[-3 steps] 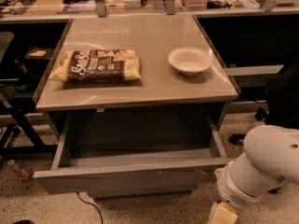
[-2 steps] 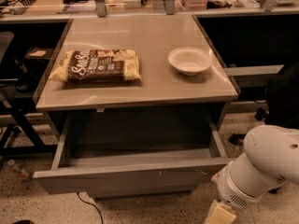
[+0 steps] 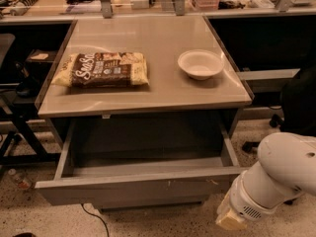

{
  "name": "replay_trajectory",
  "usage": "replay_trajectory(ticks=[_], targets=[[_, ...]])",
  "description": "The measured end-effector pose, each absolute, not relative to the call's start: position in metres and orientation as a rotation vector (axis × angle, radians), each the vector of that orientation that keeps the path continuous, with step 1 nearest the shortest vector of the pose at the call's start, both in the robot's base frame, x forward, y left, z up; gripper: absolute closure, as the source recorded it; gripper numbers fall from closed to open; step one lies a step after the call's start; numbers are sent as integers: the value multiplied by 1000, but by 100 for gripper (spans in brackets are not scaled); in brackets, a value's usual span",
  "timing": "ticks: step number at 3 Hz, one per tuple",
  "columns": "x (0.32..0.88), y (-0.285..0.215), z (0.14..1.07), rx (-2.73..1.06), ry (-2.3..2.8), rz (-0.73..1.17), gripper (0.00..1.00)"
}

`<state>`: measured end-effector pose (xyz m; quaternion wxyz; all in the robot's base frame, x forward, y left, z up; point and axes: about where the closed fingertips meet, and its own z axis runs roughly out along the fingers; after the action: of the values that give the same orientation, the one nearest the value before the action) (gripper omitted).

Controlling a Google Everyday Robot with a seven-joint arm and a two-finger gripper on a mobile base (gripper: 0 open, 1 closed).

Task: Close top drawer

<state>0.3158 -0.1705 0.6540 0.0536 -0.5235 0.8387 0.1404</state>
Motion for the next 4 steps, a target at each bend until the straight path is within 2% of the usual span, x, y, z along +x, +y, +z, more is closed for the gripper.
replay_trajectory(ticks=[1,2,4], targets=[[316,-170,654,-1592,2547,424,88],[325,-160,660,-1621,2500,385,100],[356,-133,664,-1689,2411,295,100]])
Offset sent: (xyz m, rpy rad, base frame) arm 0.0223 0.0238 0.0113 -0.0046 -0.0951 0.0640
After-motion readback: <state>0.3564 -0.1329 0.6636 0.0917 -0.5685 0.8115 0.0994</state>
